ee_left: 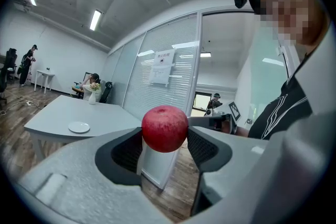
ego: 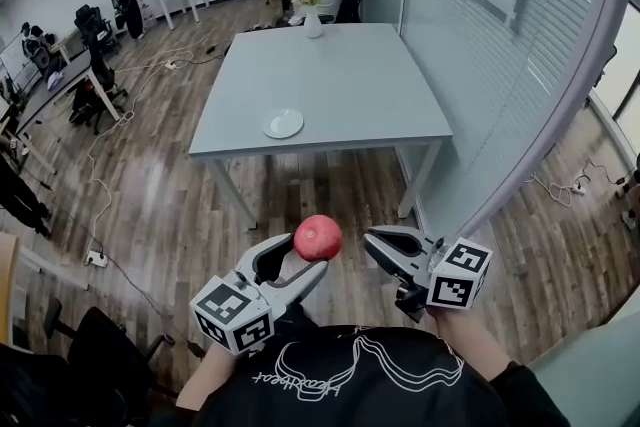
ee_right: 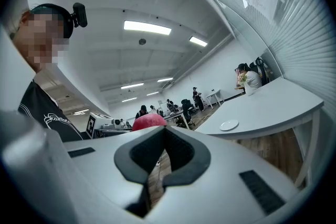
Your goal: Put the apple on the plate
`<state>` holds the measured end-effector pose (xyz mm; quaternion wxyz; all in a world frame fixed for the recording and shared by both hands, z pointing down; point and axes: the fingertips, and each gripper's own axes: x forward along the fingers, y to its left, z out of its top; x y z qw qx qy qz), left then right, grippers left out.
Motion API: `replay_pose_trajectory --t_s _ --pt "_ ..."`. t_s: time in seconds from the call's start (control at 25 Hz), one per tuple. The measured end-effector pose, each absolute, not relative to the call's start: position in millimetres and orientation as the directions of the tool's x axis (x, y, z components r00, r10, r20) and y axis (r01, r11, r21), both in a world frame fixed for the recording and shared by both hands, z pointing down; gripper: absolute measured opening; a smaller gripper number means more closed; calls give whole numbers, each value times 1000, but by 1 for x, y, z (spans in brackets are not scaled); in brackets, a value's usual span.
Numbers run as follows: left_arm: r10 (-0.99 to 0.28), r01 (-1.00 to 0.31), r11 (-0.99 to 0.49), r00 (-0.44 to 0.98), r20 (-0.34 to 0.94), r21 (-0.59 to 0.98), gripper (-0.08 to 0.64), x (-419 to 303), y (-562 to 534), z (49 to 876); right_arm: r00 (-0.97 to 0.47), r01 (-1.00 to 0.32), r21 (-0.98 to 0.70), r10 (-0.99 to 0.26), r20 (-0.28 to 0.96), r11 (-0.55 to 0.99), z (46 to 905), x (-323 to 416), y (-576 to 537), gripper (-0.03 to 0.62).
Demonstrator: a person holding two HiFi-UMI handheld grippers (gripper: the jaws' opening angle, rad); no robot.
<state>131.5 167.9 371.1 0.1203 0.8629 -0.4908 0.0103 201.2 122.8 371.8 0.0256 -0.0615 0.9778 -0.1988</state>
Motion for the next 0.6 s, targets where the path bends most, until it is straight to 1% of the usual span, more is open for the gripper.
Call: replay_pose_trajectory --t_s 0.32,0.6 --pt "-823 -829 -524 552 135 196 276 111 123 380 -982 -175 -390 -190 0 904 384 190 79 9" --pt "-802 -806 -544 581 138 231 275 71 68 385 -977 -208 -408 -209 43 889 391 146 30 9"
